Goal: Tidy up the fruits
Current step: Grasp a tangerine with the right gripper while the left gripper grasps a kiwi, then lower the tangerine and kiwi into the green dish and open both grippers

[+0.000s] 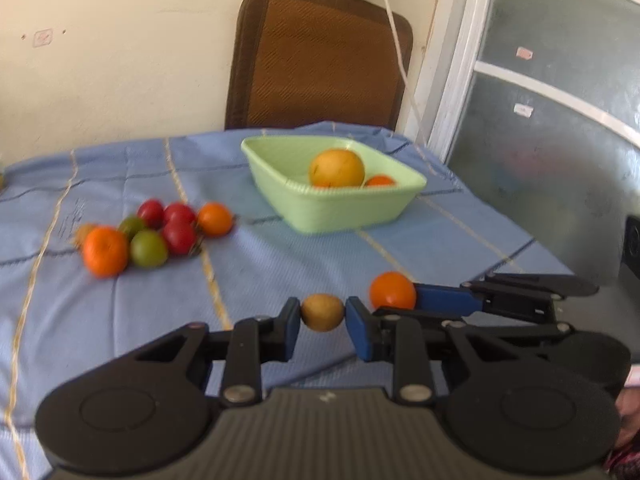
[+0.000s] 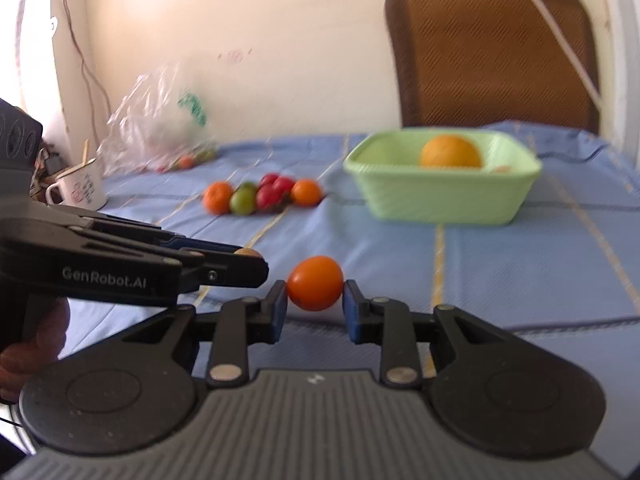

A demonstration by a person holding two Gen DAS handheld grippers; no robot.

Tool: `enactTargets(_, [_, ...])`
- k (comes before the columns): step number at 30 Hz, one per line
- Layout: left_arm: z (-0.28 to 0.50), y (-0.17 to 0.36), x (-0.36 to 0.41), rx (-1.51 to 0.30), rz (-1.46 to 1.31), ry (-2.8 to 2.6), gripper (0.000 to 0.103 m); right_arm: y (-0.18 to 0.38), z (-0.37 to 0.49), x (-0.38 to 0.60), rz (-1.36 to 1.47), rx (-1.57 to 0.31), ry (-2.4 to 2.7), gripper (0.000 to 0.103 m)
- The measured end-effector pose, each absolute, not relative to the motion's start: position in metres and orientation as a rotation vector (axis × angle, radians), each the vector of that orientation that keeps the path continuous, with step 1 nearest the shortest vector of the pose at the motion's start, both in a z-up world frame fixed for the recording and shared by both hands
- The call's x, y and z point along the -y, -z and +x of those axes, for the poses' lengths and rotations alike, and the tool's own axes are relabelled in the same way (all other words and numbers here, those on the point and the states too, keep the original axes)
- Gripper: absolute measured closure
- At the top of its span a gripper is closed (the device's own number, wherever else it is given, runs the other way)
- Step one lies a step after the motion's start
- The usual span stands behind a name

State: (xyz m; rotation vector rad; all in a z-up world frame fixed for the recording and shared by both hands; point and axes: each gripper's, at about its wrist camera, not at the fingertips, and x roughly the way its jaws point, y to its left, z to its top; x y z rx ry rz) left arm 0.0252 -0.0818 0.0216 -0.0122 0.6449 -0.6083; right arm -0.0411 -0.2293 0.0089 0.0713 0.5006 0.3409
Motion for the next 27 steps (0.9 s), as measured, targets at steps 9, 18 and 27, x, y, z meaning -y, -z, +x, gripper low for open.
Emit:
enactTargets(9, [0.104, -0.057, 0.147, -0.573, -0.025, 0.608, 0.077, -0.031, 0.021, 0.274, 0.055, -0.327, -0.115, 0.07])
enactTargets(18, [0.148, -0.033, 0.169, -0.654, -0.022, 0.522, 0.068, -0.016, 0.042, 0.289, 0.087, -0.336, -0.078, 0.053])
enactTargets(27, [0.099, -0.06, 0.089, -0.54, -0.16, 0.519, 0.067, -0.019, 0.024, 0.298, 0.149, -0.265, -0.043, 0.051])
